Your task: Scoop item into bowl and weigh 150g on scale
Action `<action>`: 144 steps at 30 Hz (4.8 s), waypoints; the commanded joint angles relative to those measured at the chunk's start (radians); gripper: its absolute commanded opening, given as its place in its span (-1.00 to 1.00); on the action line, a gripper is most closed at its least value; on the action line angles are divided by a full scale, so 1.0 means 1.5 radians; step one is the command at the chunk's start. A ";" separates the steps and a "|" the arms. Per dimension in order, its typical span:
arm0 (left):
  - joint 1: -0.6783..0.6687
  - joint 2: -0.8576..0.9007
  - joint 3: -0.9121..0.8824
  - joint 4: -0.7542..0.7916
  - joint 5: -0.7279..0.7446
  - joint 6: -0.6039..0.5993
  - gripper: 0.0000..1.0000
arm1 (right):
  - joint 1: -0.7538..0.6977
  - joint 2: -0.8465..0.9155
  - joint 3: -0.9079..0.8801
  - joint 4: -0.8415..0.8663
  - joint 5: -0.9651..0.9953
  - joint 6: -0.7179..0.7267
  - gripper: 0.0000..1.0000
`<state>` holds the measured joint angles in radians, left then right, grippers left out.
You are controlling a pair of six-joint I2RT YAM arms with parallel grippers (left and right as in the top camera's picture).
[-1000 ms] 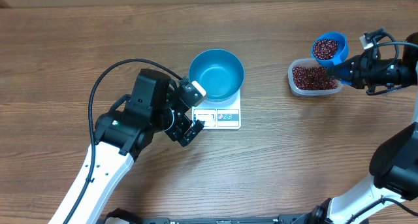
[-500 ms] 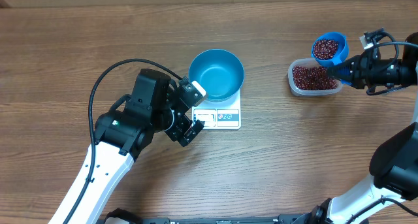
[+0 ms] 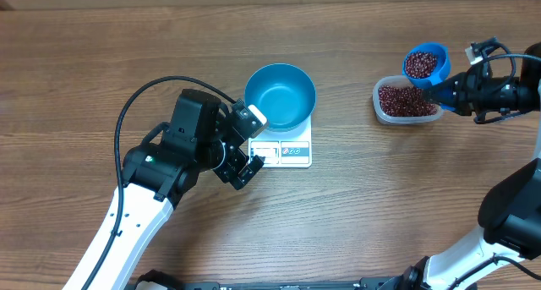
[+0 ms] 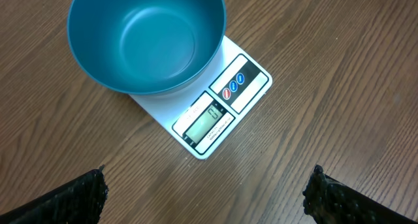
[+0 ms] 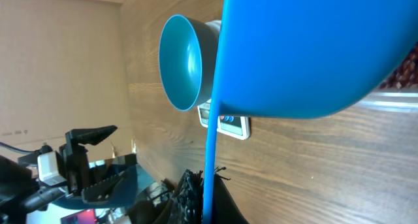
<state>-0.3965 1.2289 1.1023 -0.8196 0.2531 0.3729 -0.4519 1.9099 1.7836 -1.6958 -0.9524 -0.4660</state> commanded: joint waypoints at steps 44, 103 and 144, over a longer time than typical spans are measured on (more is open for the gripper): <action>0.004 0.000 0.004 0.001 -0.001 -0.004 0.99 | 0.396 -0.024 0.047 0.071 0.083 0.212 -0.92; 0.004 0.000 0.004 0.001 -0.001 -0.004 0.99 | 0.641 -0.024 0.047 0.339 0.550 0.471 -0.93; 0.004 0.000 0.004 0.001 -0.001 -0.004 0.99 | 0.701 -0.024 0.047 0.376 0.684 0.411 -0.92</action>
<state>-0.3965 1.2289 1.1023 -0.8196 0.2531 0.3729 0.5827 1.9099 1.8194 -1.1381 0.0261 0.1673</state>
